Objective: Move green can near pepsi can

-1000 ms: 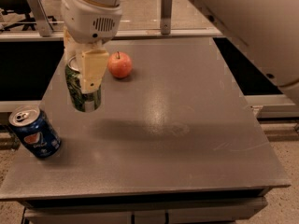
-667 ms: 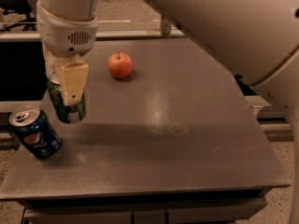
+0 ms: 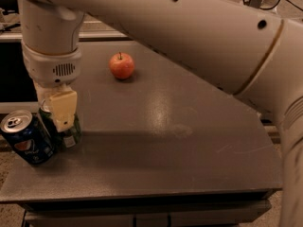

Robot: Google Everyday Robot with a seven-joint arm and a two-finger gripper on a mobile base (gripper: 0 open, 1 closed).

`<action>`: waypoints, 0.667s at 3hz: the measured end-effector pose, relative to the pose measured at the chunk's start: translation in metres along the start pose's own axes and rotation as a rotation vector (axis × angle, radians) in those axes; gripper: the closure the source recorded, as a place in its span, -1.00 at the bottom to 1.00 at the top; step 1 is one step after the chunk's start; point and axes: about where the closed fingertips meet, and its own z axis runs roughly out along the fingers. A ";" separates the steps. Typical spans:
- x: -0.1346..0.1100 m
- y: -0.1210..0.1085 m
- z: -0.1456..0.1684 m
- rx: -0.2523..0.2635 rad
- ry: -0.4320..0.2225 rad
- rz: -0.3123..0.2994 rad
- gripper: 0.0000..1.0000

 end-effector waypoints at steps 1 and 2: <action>-0.001 0.000 0.001 0.003 0.000 -0.002 0.16; -0.002 -0.001 0.001 0.009 -0.001 -0.003 -0.31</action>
Offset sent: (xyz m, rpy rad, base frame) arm -0.0007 0.0010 -0.0011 0.0009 -0.0022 0.0008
